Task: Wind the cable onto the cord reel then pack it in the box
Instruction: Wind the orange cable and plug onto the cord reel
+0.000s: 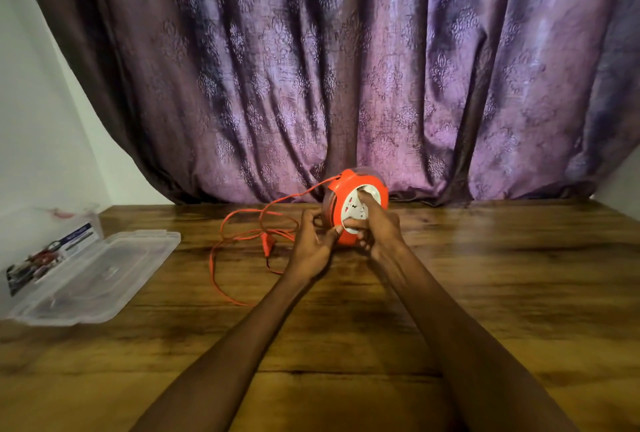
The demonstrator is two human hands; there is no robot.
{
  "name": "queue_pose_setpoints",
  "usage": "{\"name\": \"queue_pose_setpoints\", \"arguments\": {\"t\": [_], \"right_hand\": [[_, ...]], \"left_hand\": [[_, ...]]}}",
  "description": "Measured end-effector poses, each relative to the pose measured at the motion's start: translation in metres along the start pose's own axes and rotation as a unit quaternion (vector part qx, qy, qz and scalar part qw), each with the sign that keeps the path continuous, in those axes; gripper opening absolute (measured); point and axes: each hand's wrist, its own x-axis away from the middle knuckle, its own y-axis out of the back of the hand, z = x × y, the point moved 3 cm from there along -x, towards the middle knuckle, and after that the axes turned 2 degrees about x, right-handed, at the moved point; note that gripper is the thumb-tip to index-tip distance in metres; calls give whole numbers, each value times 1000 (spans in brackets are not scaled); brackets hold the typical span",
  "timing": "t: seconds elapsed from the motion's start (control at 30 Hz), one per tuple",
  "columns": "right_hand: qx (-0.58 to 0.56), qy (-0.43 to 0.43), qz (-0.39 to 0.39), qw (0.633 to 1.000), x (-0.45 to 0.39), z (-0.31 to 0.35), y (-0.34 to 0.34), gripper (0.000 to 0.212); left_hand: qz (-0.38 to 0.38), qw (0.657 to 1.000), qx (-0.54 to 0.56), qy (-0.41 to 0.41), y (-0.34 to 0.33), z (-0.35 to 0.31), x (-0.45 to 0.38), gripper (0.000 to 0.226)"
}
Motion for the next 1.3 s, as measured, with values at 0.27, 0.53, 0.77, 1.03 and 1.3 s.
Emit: {"name": "queue_pose_setpoints", "arguments": {"t": [0.27, 0.53, 0.77, 1.03, 1.3], "right_hand": [[272, 235, -20, 933, -7, 9, 6, 35], [574, 619, 7, 536, 3, 13, -1, 46], [651, 582, -40, 486, 0, 7, -5, 52], [532, 413, -143, 725, 7, 6, -4, 62], [56, 52, -20, 997, -13, -6, 2, 48]], "left_hand": [[-55, 988, 127, 70, 24, -9, -13, 21], [-20, 996, 56, 62, 46, -10, -27, 18], [-5, 1000, -14, 11, 36, -15, -23, 16], [-13, 1000, -1, -5, 22, -13, -12, 22], [-3, 999, -36, -37, 2, -11, -1, 28]]}}
